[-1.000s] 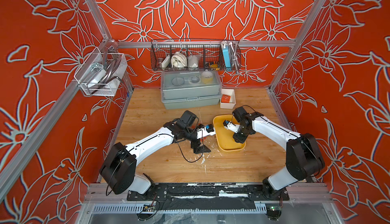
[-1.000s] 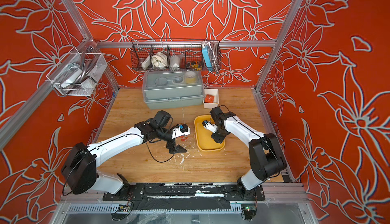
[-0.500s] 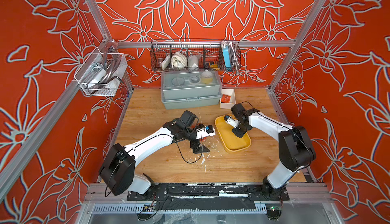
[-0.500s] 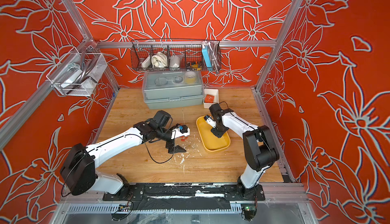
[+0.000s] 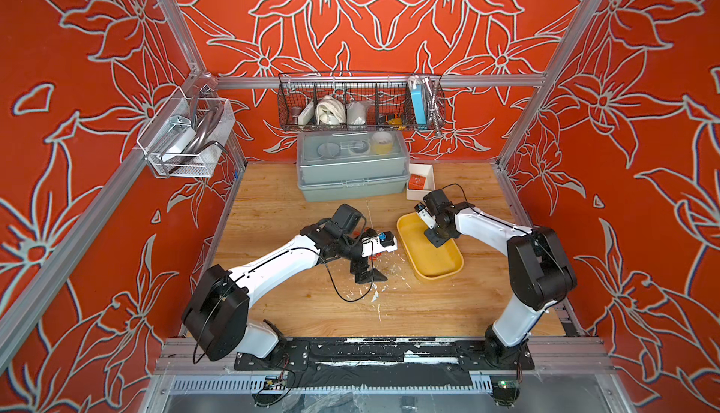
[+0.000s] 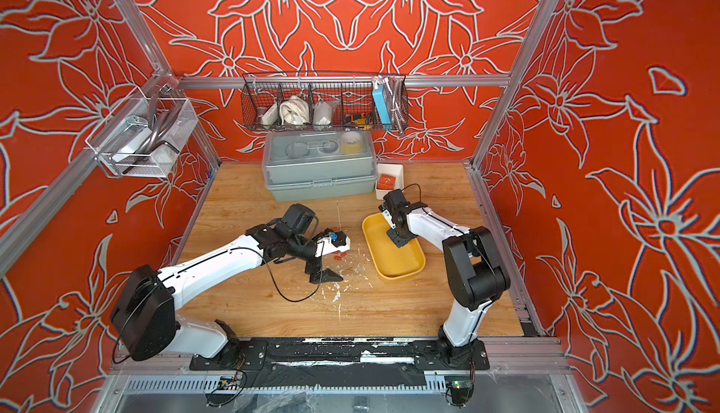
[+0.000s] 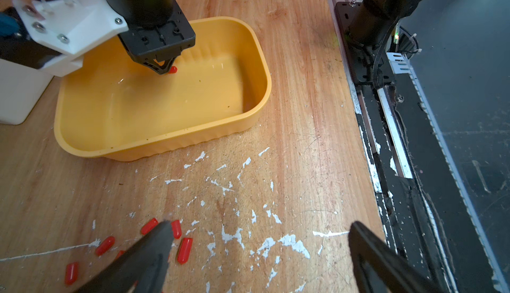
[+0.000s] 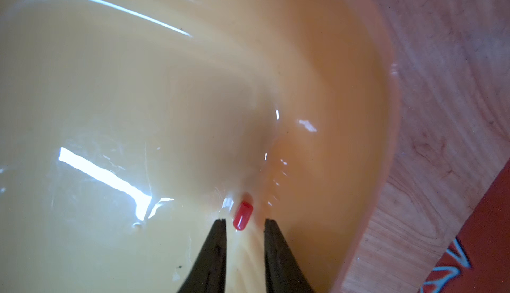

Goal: Take the screw protection sleeves out of the storage box
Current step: Pick up the screw protection sleeve from the storage box.

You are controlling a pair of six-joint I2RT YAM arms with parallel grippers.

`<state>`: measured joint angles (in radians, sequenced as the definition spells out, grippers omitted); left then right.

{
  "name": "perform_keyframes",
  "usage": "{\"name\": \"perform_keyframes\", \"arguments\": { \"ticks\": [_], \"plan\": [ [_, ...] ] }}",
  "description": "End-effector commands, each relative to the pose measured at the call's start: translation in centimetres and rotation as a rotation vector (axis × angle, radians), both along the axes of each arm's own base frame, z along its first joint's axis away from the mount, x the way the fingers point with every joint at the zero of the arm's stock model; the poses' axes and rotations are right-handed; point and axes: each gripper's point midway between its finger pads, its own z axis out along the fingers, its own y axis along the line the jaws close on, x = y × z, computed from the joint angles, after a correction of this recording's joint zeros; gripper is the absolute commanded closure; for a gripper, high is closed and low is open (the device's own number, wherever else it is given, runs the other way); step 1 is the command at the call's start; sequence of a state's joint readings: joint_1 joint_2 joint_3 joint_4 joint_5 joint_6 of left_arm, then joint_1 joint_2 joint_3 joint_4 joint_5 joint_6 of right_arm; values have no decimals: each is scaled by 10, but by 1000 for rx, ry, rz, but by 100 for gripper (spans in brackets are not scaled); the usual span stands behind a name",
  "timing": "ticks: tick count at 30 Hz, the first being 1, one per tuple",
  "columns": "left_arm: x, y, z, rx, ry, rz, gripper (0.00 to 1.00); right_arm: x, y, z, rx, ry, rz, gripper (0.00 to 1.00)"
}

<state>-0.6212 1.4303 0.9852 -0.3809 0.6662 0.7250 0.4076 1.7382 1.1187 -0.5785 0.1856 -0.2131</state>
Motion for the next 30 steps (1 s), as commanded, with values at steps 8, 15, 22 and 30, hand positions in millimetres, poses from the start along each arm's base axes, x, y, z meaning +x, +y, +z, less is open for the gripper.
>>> {"name": "perform_keyframes", "arguments": {
  "ticks": [8,15,22,30],
  "plan": [
    [-7,4,3,2,-8,-17,2,-11,-11,-23,-65,29,-50,75],
    [-8,4,4,1,-14,-20,2,-13,-11,-33,-71,56,-59,76],
    [-9,6,3,2,-25,-24,1,-17,-12,-45,-77,92,-61,82],
    [-10,7,4,3,-40,-27,2,-21,-2,-45,-18,124,-62,90]
  ]
}}
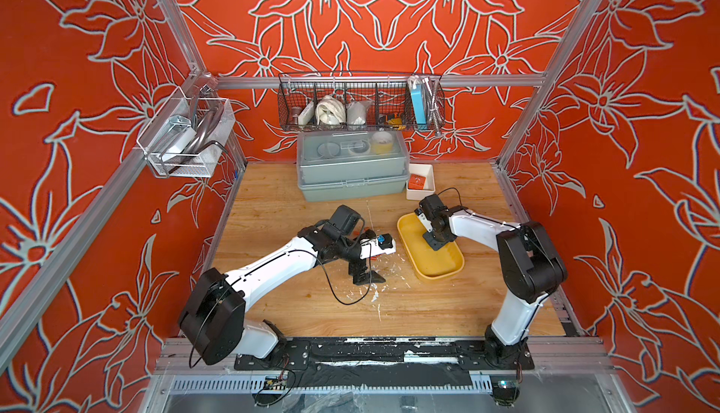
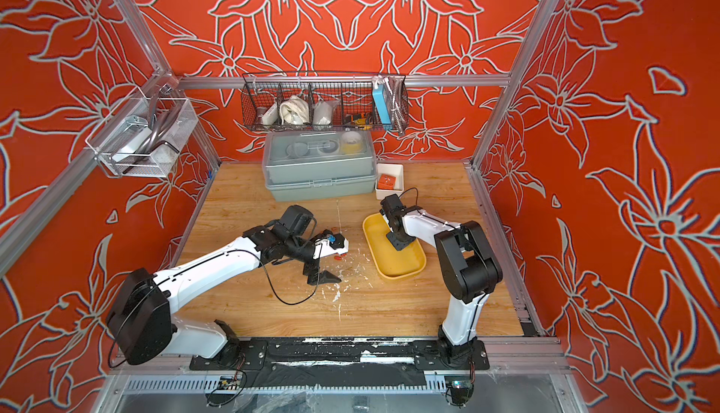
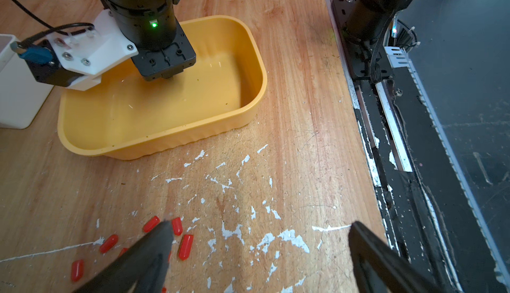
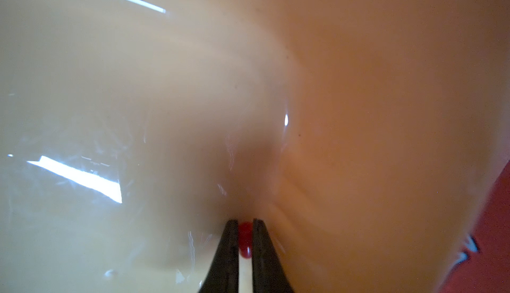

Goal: Take the screw protection sleeves out of the storage box
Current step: Pick up the screw protection sleeve from the storage box, then place the screw protection sleeve at the center of the board.

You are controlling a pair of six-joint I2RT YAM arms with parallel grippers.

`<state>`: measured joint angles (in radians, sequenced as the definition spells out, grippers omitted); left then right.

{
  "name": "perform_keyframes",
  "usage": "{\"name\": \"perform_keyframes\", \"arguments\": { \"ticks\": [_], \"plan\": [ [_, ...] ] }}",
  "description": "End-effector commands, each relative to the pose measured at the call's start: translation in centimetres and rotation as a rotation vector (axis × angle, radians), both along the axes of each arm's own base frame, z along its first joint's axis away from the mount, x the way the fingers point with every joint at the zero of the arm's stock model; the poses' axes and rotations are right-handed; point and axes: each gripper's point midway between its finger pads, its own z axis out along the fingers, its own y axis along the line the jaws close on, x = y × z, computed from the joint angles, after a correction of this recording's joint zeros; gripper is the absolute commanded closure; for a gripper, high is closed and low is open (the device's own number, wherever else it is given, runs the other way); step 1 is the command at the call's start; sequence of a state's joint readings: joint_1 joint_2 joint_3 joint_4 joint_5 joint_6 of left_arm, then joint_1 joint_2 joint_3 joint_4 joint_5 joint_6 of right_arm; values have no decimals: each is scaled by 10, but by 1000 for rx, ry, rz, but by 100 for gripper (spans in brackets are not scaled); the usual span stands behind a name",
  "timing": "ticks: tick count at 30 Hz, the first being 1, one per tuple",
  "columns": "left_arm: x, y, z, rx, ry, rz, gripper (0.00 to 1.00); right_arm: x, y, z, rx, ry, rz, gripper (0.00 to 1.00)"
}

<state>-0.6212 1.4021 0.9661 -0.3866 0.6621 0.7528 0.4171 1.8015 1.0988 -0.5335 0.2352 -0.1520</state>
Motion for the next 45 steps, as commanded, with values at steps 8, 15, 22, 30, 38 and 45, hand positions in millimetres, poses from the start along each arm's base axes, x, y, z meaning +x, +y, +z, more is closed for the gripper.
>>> {"name": "perform_keyframes", "arguments": {
  "ticks": [8,15,22,30,38,45],
  "plan": [
    [-5,5,2,14,-26,-11,2,-17,25,8,172,72,54,100],
    [-3,5,4,17,-33,-9,2,-28,43,37,305,66,123,100],
    [6,12,11,33,-35,35,2,-47,69,74,465,72,262,100],
    [39,47,60,-68,11,186,2,-67,124,133,683,75,445,100],
    [85,92,111,-129,-28,437,2,-76,197,132,749,165,584,100],
    [109,123,123,-145,-96,636,2,-74,238,88,736,248,598,100]
  ]
}}
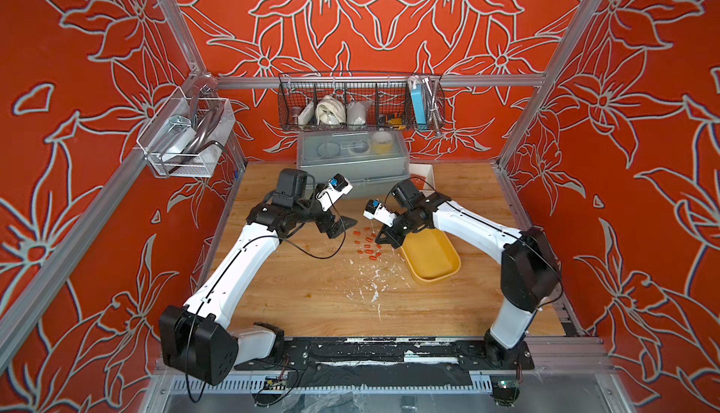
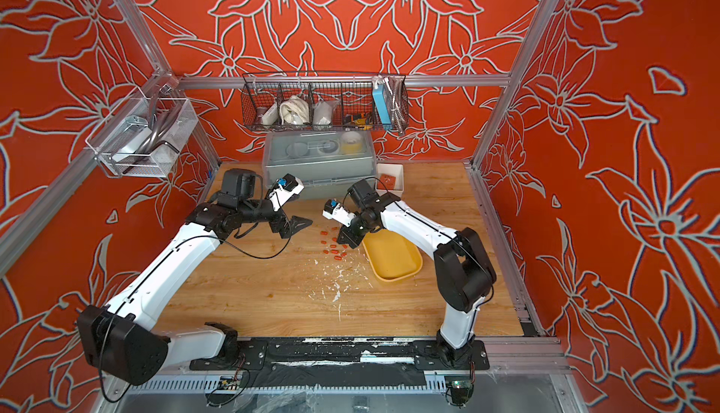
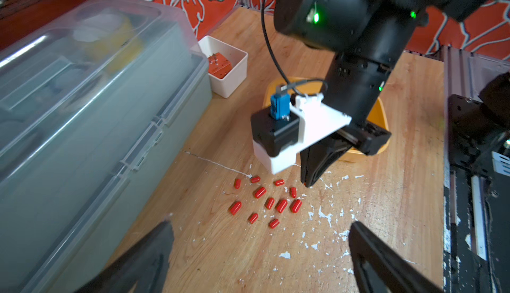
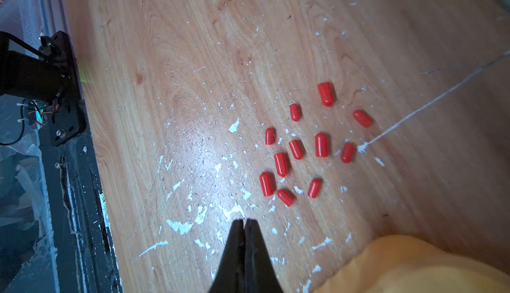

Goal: Take the screw protection sleeves out of the storage box
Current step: Place the screw protection sleeve at the center of the board.

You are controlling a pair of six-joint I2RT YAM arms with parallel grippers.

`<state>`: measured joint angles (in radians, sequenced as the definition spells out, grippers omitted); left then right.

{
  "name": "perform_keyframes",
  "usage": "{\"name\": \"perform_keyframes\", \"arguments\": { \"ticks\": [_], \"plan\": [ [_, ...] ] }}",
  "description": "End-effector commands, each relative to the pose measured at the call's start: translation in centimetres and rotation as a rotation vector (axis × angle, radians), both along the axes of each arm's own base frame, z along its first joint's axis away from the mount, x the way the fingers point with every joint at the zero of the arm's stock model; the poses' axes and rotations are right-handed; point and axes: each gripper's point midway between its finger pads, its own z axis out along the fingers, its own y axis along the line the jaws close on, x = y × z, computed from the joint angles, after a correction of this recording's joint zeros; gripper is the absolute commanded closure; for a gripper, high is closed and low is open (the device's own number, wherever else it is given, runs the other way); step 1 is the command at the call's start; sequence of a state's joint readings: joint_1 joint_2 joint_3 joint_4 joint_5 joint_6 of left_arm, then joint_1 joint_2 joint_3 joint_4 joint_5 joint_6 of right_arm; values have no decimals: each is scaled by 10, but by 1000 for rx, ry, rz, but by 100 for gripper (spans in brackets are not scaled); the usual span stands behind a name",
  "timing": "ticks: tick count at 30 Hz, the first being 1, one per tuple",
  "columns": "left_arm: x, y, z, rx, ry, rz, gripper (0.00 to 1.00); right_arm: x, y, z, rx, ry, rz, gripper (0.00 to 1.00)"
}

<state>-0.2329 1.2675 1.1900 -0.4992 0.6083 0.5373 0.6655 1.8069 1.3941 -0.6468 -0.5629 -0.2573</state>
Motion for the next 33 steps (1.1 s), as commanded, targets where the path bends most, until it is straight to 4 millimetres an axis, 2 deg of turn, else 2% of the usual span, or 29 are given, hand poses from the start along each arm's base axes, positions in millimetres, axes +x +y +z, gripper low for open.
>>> {"name": "perform_keyframes", "arguments": {
  "ticks": [1,10,13,17,28,33],
  "plan": [
    [10,14,8,-13,-31,111,2,-5,20,-14,7,43,13,100],
    [11,16,3,-14,-35,125,2,-15,47,-66,-59,125,23,100],
    [9,15,2,-15,-39,116,2,-12,49,-77,-89,133,14,100],
    [5,14,1,-16,-42,103,2,-6,50,-83,-113,125,7,98],
    [-2,17,6,17,-71,84,2,-4,47,-68,-140,98,42,77],
    [-3,21,7,48,-80,92,2,0,34,-32,-124,20,49,73]
  ]
}}
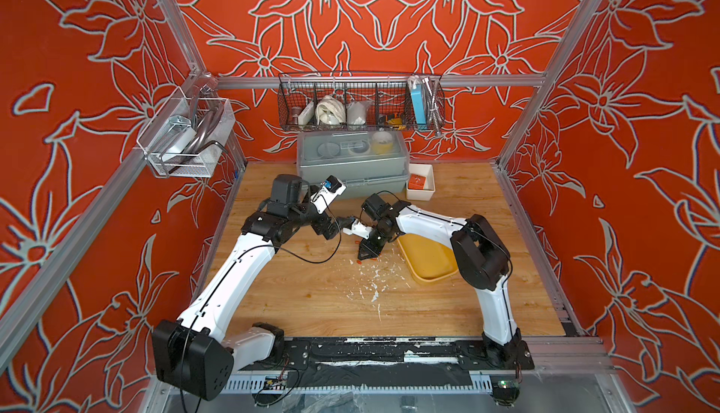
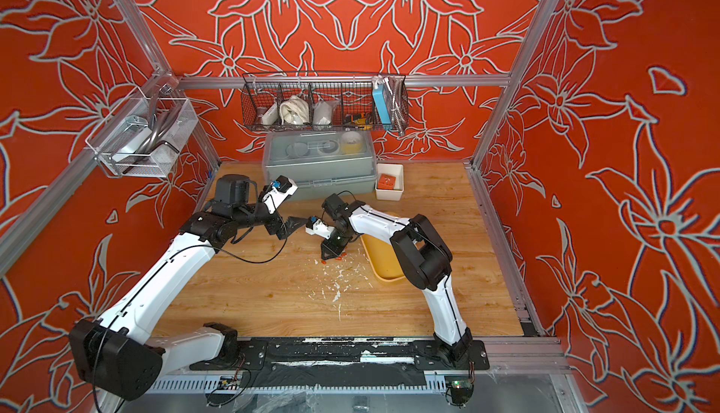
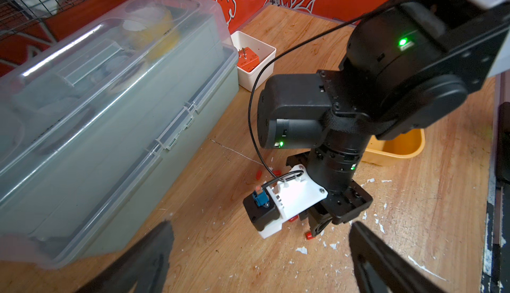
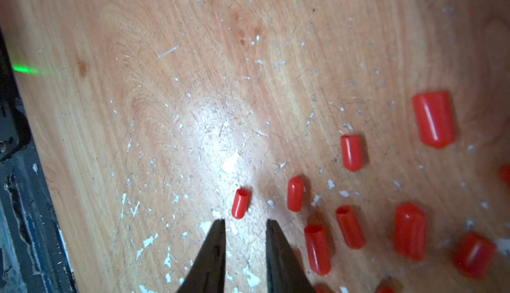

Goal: Take the screw protection sleeves out of the storage box
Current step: Place the screw protection sleeve at the center of the board, then reset both arms

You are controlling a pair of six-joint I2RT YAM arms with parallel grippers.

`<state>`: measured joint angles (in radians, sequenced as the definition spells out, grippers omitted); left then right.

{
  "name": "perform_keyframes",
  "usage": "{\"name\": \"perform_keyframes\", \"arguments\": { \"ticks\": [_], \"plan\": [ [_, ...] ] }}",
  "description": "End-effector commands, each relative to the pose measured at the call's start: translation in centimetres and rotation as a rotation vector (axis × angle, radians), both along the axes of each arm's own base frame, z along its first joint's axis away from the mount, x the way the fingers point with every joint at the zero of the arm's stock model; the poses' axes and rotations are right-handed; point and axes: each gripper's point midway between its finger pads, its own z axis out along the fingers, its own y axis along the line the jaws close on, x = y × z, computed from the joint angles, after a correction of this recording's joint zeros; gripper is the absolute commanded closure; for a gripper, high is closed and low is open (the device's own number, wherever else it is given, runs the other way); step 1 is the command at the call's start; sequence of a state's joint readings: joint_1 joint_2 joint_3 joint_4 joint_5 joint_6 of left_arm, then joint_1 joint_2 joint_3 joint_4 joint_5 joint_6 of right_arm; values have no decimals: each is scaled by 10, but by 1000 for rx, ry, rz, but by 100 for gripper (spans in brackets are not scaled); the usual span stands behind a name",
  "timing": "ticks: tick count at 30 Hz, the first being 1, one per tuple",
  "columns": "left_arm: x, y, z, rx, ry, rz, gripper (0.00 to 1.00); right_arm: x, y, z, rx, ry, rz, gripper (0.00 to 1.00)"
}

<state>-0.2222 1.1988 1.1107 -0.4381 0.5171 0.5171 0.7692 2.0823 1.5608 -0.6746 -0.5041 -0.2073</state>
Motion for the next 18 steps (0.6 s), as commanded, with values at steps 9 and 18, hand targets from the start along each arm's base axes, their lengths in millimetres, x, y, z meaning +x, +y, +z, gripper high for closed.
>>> {"name": "perform_keyframes", "arguments": {
  "ticks": [9,18],
  "plan": [
    [-15,14,-5,69,-17,23,2,34,-91,116,-37,-320,-91,61],
    [-6,34,-19,89,-71,142,2,72,-211,165,-254,-603,-404,42]
  ]
}}
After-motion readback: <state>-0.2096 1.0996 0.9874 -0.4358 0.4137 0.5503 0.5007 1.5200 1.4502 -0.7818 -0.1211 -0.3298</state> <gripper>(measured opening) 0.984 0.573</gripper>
